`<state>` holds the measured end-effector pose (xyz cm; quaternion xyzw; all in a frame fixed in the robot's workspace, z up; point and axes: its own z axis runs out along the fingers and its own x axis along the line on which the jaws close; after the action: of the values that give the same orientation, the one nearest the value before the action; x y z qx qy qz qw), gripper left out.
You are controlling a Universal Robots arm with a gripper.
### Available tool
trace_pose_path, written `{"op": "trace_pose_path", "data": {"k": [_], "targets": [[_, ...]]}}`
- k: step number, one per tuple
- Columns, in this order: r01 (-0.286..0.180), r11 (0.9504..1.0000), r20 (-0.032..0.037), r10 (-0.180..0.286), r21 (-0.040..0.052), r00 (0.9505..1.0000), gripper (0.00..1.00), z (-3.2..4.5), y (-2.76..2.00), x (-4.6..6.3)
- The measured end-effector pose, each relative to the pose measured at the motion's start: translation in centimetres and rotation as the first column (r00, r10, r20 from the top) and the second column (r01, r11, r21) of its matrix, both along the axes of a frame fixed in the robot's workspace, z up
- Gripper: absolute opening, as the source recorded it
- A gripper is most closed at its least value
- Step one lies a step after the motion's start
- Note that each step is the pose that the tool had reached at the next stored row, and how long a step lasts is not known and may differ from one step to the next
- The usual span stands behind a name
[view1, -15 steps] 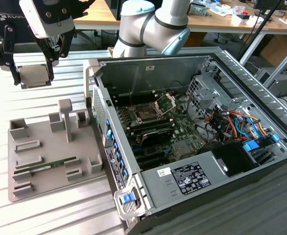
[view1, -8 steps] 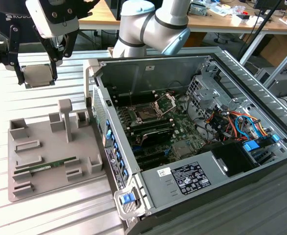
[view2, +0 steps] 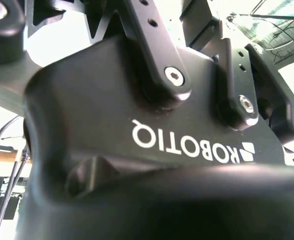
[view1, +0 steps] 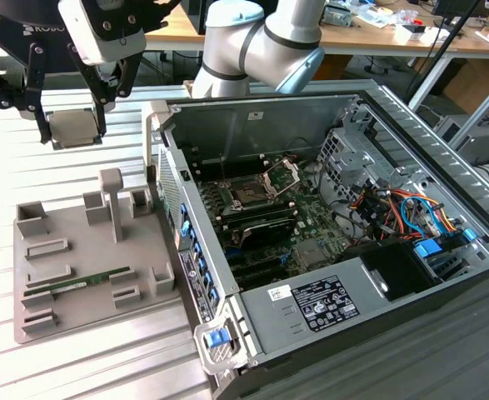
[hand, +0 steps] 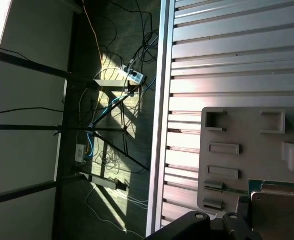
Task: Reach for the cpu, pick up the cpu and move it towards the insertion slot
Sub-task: 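Pick up the cpu and move it towards the insertion slot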
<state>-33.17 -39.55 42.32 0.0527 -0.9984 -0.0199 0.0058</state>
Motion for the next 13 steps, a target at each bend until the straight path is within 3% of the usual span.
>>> {"op": "trace_pose_path", "data": {"k": [13], "targets": [[0.000, 1.0000, 0.0000, 0.000, 0.0000, 1.0000, 0.55, 0.00, 0.00, 1.1]]}}
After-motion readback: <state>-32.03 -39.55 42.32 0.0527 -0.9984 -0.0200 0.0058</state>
